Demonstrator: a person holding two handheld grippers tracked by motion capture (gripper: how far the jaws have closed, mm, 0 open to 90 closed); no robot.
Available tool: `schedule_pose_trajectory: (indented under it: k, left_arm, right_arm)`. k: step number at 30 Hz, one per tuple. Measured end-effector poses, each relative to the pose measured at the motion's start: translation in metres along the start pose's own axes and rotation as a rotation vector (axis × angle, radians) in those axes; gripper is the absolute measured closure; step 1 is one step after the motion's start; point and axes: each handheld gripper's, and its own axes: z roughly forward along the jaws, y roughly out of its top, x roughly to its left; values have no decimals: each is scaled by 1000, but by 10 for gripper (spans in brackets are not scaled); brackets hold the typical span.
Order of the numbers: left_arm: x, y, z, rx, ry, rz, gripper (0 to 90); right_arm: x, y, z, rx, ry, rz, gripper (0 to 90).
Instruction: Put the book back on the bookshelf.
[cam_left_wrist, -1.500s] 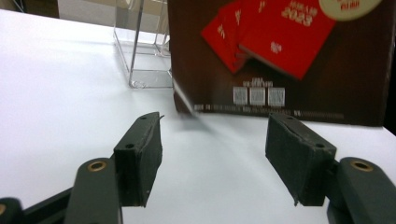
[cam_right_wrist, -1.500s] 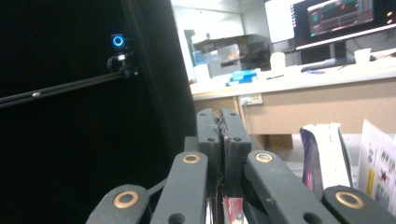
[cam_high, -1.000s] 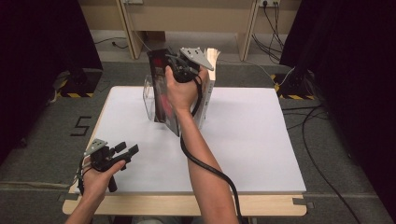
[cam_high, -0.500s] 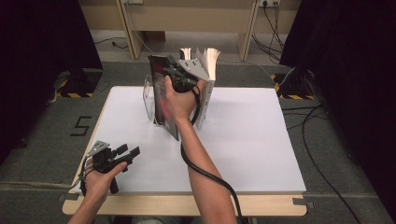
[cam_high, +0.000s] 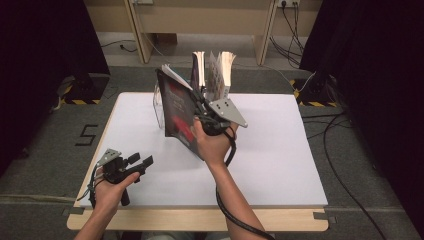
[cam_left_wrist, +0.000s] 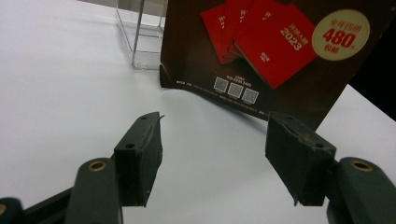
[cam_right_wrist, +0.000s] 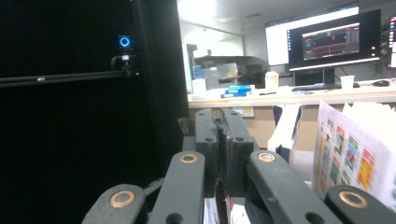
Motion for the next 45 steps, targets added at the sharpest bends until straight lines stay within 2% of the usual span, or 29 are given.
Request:
schedule_pose_trajectory:
  k: [6,12,15,19,26,30,39,45]
  left_arm:
    - [-3,3,1,-2,-5,7,359]
    - [-4,6,1,-7,-6,9,359]
    - [-4,7,1,-8,-7,8,359]
    - [-4,6,1,-8,-5,8,359]
    - [-3,7,-2,-14,-2,7,359]
    - [-3,7,-1,-12,-3,9,359]
    - [-2,4,0,-7,-1,4,359]
    - [-4,7,-1,-14,-7,16,359]
  right_arm:
    - [-5,-7,-21,1,5,6,864]
    - [-10,-8,-26,25,15,-7,821]
    - [-13,-13,-22,81,31,-9,750]
    - [-15,-21,-16,177,46,-30,769]
    - [-14,-17,-13,225,42,-68,860]
    - [-16,-15,-13,236,29,-64,866]
    - [-12,-16,-9,197,19,-43,870]
    - [-4,-11,6,160,12,-30,870]
